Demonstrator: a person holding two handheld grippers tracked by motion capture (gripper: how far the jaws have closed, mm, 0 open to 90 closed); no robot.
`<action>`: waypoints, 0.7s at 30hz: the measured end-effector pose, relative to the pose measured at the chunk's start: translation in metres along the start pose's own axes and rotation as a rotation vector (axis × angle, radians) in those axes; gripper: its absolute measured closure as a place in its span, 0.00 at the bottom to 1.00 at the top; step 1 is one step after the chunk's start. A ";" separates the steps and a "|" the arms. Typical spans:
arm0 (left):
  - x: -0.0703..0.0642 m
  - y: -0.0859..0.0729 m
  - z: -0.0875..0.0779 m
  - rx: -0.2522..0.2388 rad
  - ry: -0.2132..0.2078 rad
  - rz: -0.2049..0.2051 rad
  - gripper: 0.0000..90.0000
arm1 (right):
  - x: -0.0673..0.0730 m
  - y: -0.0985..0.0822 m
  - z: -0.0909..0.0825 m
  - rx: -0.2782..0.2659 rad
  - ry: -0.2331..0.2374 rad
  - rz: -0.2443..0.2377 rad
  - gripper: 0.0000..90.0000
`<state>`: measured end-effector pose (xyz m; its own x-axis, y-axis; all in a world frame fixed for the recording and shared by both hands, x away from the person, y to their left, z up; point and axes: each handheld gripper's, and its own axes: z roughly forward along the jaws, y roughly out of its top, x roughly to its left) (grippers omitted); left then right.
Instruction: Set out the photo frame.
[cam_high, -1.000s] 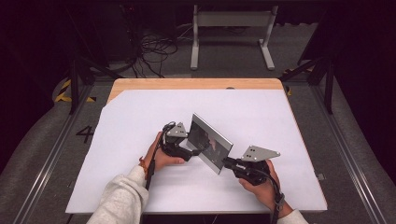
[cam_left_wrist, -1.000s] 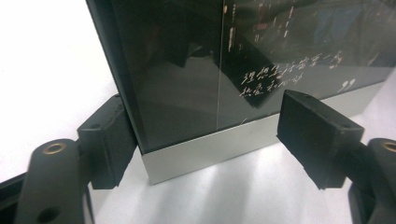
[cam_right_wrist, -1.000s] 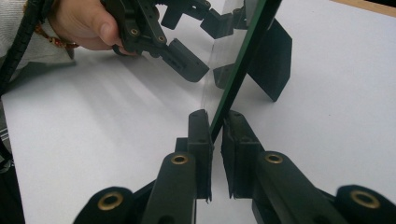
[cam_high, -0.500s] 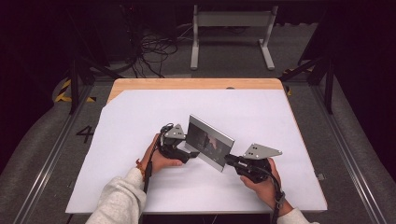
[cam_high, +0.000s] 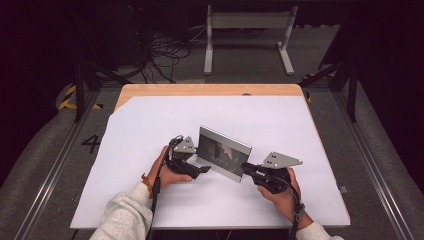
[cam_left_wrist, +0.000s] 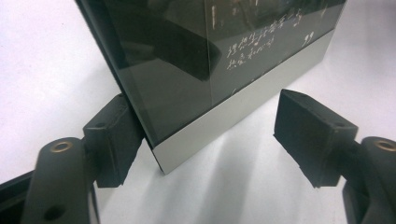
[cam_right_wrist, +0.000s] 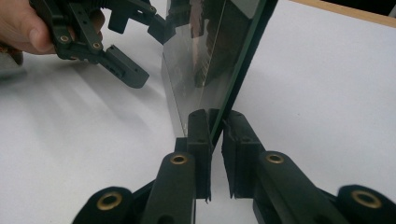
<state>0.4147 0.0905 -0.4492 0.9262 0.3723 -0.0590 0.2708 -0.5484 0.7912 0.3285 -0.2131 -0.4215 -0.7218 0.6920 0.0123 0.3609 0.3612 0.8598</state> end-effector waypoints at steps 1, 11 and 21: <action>0.000 0.000 -0.001 -0.013 0.006 -0.001 0.29 | 0.000 0.000 0.000 0.001 -0.002 -0.001 0.91; 0.002 0.003 -0.006 -0.082 0.040 -0.003 0.41 | -0.002 0.001 -0.007 -0.021 -0.009 0.001 0.91; 0.005 0.001 -0.010 -0.076 0.059 0.008 0.60 | -0.001 0.000 -0.006 -0.022 -0.023 -0.007 0.93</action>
<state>0.4175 0.0992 -0.4424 0.9105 0.4132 -0.0186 0.2413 -0.4941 0.8352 0.3255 -0.2173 -0.4180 -0.7105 0.7037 -0.0055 0.3426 0.3528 0.8707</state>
